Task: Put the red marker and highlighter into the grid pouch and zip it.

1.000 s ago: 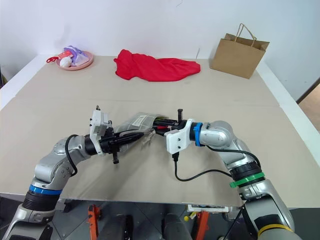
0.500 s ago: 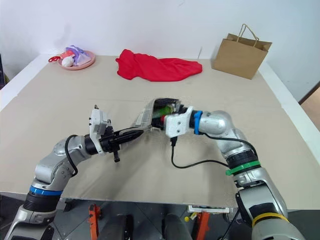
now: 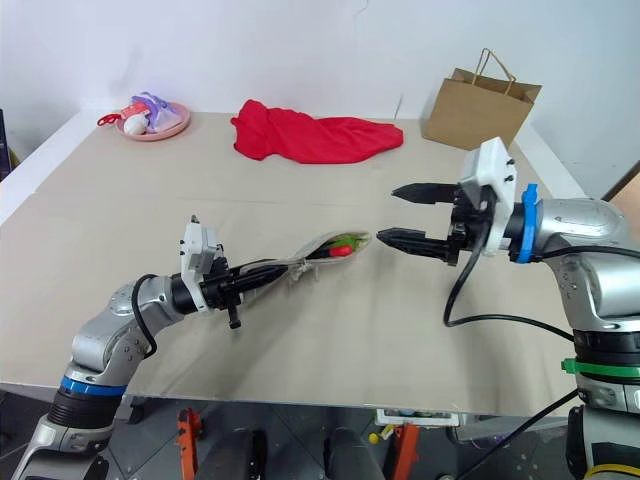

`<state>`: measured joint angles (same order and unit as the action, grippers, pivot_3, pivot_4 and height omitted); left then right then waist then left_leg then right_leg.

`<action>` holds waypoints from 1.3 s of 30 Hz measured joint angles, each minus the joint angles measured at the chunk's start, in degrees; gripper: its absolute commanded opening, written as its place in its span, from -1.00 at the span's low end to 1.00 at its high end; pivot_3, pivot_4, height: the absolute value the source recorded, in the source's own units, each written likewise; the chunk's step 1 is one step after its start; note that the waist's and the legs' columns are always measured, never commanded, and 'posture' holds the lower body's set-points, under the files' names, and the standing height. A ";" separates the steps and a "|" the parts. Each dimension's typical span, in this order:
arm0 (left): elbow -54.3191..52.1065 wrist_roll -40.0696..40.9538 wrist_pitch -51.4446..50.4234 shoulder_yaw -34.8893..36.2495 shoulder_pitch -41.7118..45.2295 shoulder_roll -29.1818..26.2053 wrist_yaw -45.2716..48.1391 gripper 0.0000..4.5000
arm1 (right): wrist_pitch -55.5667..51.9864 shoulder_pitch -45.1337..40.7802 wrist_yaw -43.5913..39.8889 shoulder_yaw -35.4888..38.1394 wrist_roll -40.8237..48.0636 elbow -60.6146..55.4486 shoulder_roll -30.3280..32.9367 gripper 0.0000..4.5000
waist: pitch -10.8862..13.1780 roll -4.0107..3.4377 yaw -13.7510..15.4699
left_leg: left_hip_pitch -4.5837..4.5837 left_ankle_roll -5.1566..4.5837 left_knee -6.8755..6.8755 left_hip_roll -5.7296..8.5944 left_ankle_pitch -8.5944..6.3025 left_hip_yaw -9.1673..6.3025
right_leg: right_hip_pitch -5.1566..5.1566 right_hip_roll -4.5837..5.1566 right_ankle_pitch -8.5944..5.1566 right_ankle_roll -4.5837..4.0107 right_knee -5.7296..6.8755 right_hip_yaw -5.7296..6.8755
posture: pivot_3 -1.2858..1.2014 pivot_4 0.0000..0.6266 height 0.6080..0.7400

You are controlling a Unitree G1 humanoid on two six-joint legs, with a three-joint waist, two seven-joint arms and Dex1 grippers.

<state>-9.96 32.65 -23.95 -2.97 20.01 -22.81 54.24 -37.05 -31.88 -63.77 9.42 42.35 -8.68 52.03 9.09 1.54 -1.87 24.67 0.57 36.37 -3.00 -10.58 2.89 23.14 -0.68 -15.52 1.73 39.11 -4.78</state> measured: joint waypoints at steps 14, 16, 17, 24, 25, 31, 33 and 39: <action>0.08 -0.33 0.54 -0.66 -0.40 1.40 0.07 -1.00 | -13.47 10.33 27.14 -18.47 -5.74 -10.13 -20.62 0.75 | -0.12 0.23 -0.45 | 0.26 -0.03 0.15 0.06 0.13 -0.04 | 0.19 0.04 0.03 0.52 -0.03 -0.07 | 0.03 -0.52 1.00; 0.28 -0.56 0.81 -0.64 -0.40 1.39 0.08 -1.00 | -13.08 8.97 27.88 -18.66 -6.97 -9.17 -22.52 0.75 | -0.13 0.23 -0.46 | 0.26 -0.04 0.16 0.05 0.14 -0.02 | 0.17 0.03 0.03 0.51 -0.03 -0.01 | 0.03 -0.52 1.00; 0.36 -0.63 1.07 -0.65 -0.40 1.43 0.08 -1.00 | -12.73 8.51 27.92 -18.95 -7.48 -9.04 -23.06 0.75 | -0.13 0.23 -0.46 | 0.26 -0.04 0.14 0.05 0.14 -0.02 | 0.18 0.03 0.03 0.50 -0.03 0.00 | 0.03 -0.52 1.00; 0.60 -0.80 1.56 -0.66 -0.34 1.67 0.06 -1.00 | -12.53 6.33 26.06 -17.79 -8.12 -7.88 -22.53 0.75 | -0.12 0.23 -0.50 | 0.33 -0.05 0.05 0.06 0.11 -0.07 | 0.22 0.03 -0.01 0.33 -0.03 0.05 | 0.03 -0.52 1.00; 0.74 -0.90 1.59 -0.66 -0.34 1.68 0.07 -1.00 | -12.95 6.13 25.35 -17.10 -7.45 -7.97 -21.89 0.75 | -0.13 0.23 -0.50 | 0.34 -0.06 0.05 0.06 0.11 -0.08 | 0.21 0.03 -0.01 0.32 -0.03 0.06 | 0.03 -0.52 1.00; 1.11 -1.12 1.64 -0.66 -0.34 1.70 0.12 -1.00 | -15.93 5.10 23.58 -13.53 -3.41 -9.67 -20.90 0.75 | -0.12 0.23 -0.62 | 0.32 -0.06 0.05 0.04 0.11 -0.09 | 0.21 0.01 -0.03 0.35 -0.03 0.06 | 0.03 -0.52 1.00; 1.20 -1.13 1.68 -0.66 -0.34 1.72 0.13 -1.00 | -17.06 4.07 23.55 -12.47 -1.89 -9.82 -20.90 0.75 | -0.12 0.23 -0.67 | 0.31 -0.06 0.05 0.03 0.11 -0.10 | 0.21 0.00 -0.03 0.36 -0.03 0.07 | 0.03 -0.52 1.00; 1.53 -1.19 2.38 -0.66 -0.35 1.80 0.13 -1.00 | -17.40 3.74 24.22 -12.11 -2.11 -10.02 -21.56 0.12 | -0.12 0.23 -0.68 | 0.33 -0.06 0.05 0.03 0.11 -0.08 | 0.23 0.01 -0.03 0.35 -0.03 0.06 | 0.03 -0.52 1.00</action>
<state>-8.42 31.46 -21.58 -3.63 19.66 -21.01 54.37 -54.45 -28.14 -39.55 -2.69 40.24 -18.70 30.47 8.96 1.77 -2.55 25.00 0.52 36.42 -2.97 -10.47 2.81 23.37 -0.67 -15.55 2.08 39.07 -4.72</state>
